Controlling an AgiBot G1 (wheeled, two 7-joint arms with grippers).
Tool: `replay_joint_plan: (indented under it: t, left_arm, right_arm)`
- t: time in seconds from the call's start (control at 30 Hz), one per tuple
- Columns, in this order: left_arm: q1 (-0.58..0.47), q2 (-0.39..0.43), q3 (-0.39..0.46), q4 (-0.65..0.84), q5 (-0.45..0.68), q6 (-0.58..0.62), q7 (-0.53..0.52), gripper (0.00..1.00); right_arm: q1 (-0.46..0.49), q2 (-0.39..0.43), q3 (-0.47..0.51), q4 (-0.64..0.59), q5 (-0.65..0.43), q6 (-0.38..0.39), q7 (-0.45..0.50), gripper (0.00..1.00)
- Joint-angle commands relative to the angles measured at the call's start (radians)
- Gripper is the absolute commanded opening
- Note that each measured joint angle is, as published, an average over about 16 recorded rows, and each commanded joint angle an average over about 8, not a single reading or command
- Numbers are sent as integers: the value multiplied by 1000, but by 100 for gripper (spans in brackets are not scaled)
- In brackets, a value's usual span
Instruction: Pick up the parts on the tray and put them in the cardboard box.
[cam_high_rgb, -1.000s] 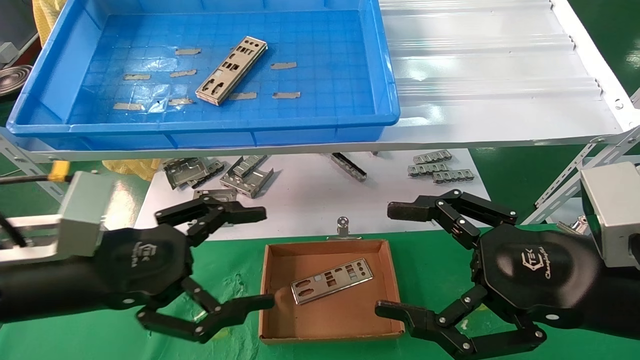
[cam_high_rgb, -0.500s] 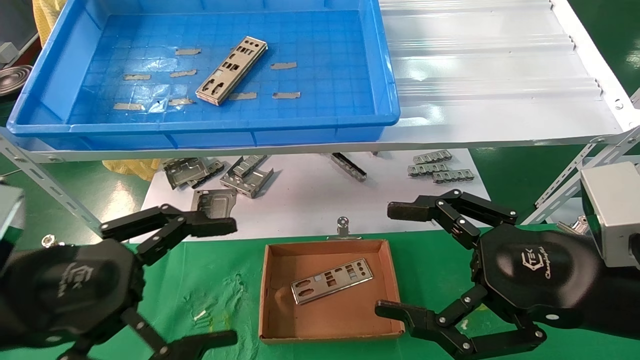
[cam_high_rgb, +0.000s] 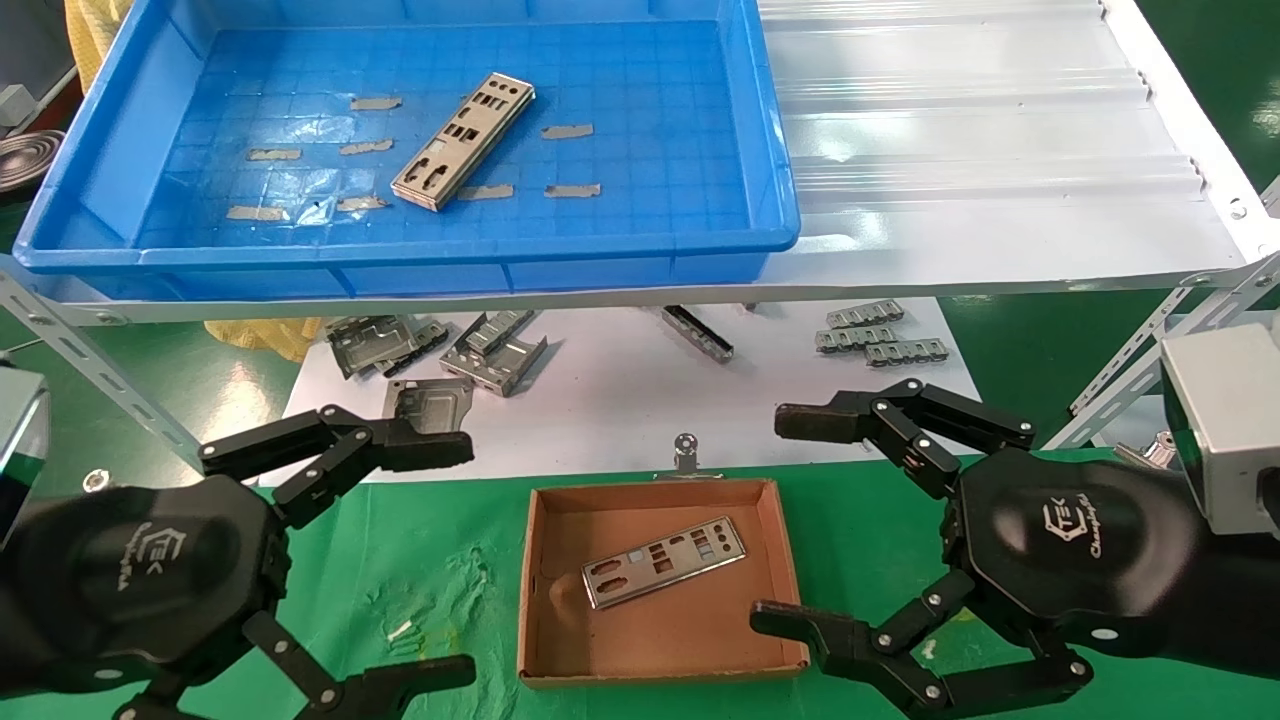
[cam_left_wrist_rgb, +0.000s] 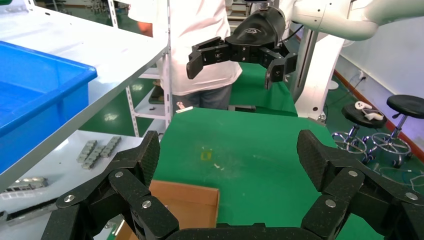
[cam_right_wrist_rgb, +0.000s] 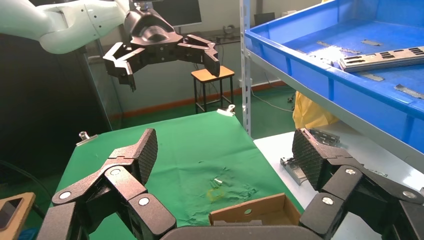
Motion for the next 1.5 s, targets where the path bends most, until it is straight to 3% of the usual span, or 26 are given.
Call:
replay_joint_plan:
  t: [0.03,1.5]
  left_arm:
    - [-1,2,2,3,2,0,1,100]
    - [-8,9,9,14,8,0,4,100]
  right_arm:
    - [0,0,0,0,0,0,0,100]
    - [0,0,0,0,0,0,0,100]
